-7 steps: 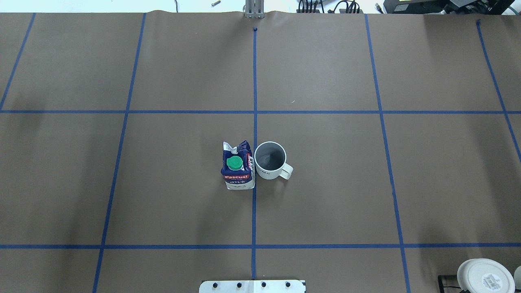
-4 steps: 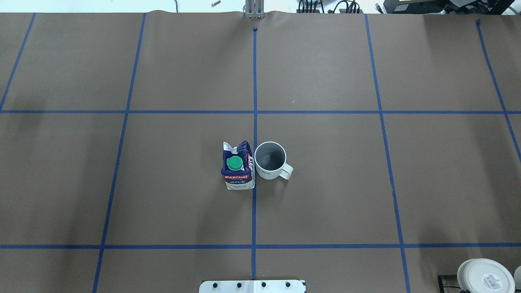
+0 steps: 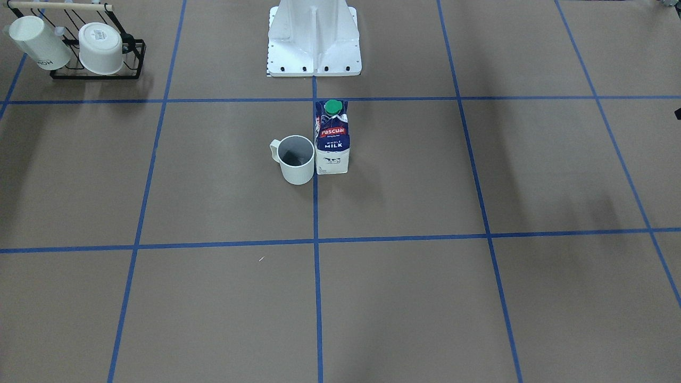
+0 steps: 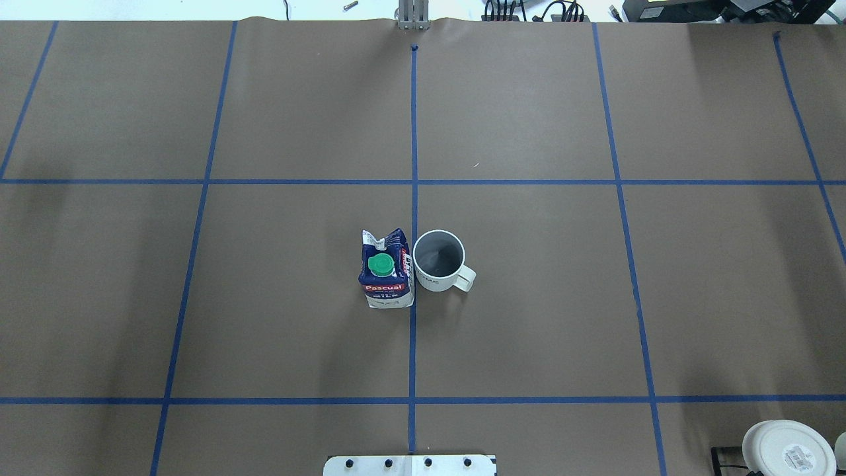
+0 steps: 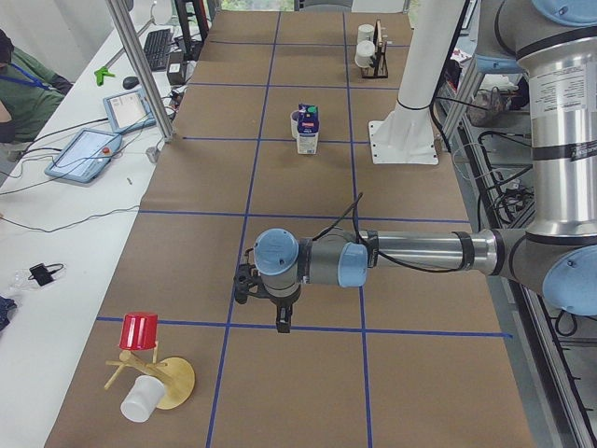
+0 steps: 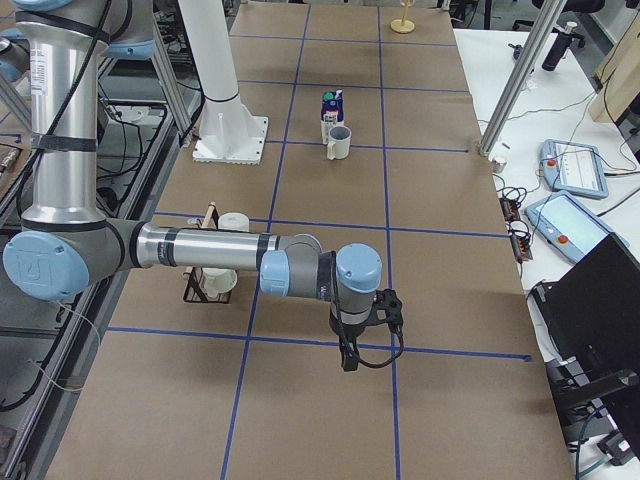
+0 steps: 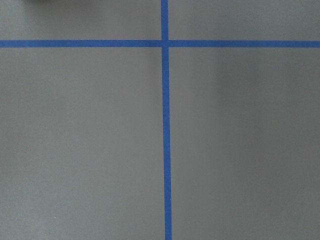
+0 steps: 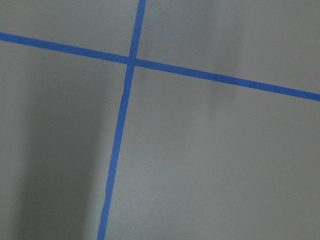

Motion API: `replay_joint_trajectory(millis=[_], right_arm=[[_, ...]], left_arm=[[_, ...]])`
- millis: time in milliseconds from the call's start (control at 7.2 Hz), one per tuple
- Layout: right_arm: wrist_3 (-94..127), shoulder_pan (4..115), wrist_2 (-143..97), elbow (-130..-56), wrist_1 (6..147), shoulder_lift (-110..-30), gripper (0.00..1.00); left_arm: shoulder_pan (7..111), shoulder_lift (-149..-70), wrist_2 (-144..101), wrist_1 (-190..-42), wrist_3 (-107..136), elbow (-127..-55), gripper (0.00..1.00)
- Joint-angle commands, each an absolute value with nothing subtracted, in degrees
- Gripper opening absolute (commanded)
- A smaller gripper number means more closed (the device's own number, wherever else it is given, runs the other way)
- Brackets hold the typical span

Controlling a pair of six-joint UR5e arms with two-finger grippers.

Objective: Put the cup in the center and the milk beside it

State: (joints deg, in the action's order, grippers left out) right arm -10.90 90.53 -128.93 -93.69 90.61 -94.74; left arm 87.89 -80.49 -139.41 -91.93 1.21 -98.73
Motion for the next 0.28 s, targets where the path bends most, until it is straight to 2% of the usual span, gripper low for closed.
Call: replay_joint_trajectory(millis=[0,139], right_arm=[[-10.9,90.5,-128.8,-93.7,90.6,-94.7,1.0],[-10.9,90.5,-128.9,-93.7,90.6,-94.7,1.0]], left_arm=[[87.9,-80.3,-139.4,-91.9,1.2,-98.7,0.99],[87.9,-80.2,-139.4,-91.9,1.2,-98.7,0.99]])
